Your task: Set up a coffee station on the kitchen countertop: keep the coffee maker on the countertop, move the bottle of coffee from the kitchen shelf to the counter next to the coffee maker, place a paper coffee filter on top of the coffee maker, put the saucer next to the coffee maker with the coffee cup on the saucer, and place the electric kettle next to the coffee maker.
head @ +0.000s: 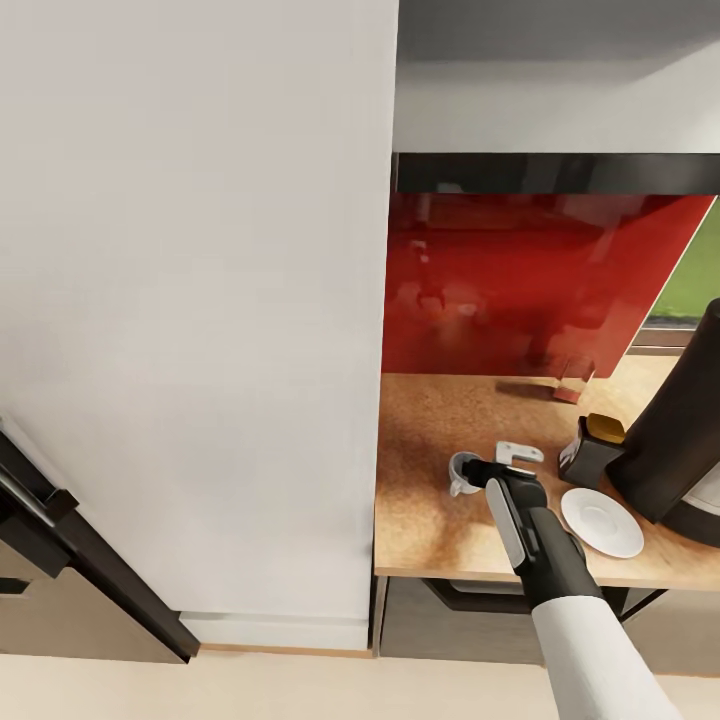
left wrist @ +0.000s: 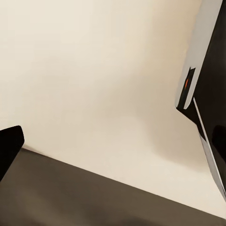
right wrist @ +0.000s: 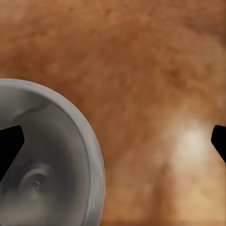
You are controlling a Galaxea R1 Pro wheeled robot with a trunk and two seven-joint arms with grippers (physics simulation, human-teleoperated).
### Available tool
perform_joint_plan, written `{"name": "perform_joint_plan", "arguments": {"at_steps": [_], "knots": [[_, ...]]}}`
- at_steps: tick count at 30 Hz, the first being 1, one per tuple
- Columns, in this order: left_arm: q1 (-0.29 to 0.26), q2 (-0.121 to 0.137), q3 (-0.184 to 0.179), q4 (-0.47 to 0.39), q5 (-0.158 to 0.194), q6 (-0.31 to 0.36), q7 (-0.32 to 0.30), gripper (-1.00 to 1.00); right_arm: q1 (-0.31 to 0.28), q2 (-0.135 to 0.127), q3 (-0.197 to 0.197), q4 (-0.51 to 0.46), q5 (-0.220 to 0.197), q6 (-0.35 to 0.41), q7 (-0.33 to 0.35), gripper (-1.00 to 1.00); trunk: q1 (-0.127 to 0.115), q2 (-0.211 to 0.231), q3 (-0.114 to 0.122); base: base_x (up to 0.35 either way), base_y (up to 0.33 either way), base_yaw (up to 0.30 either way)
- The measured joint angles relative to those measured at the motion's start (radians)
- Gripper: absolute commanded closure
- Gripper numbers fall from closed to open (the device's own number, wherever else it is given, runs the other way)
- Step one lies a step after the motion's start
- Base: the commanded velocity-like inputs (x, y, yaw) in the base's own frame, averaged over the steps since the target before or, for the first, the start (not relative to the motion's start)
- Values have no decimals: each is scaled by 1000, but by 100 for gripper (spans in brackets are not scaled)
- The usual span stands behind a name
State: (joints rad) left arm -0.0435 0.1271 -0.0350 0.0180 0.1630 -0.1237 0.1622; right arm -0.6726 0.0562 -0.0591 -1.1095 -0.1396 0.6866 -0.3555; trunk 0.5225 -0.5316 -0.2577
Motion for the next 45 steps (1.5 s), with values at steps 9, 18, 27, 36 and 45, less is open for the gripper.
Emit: {"name": "perform_joint_plan", "arguments": {"at_steps": [9, 18, 27, 36, 45], "knots": [[0, 0, 0, 0, 0, 0, 0, -100, 0, 0, 0, 1, 0, 1, 0, -100, 0, 0, 0, 0, 0, 0], [0, 0, 0, 0, 0, 0, 0, -100, 0, 0, 0, 1, 1, 2, 0, -100, 0, 0, 0, 0, 0, 0], [0, 0, 0, 0, 0, 0, 0, -100, 0, 0, 0, 2, -1, 1, 0, 100, 0, 0, 0, 0, 0, 0], [0, 0, 0, 0, 0, 0, 0, -100, -1, 1, 0, -8, 16, 4, 1, 100, 0, 0, 0, 0, 0, 0], [0, 0, 0, 0, 0, -1, 0, -100, -1, 1, 0, -9, 13, 5, 1, 100, 0, 0, 0, 0, 0, 0]]}}
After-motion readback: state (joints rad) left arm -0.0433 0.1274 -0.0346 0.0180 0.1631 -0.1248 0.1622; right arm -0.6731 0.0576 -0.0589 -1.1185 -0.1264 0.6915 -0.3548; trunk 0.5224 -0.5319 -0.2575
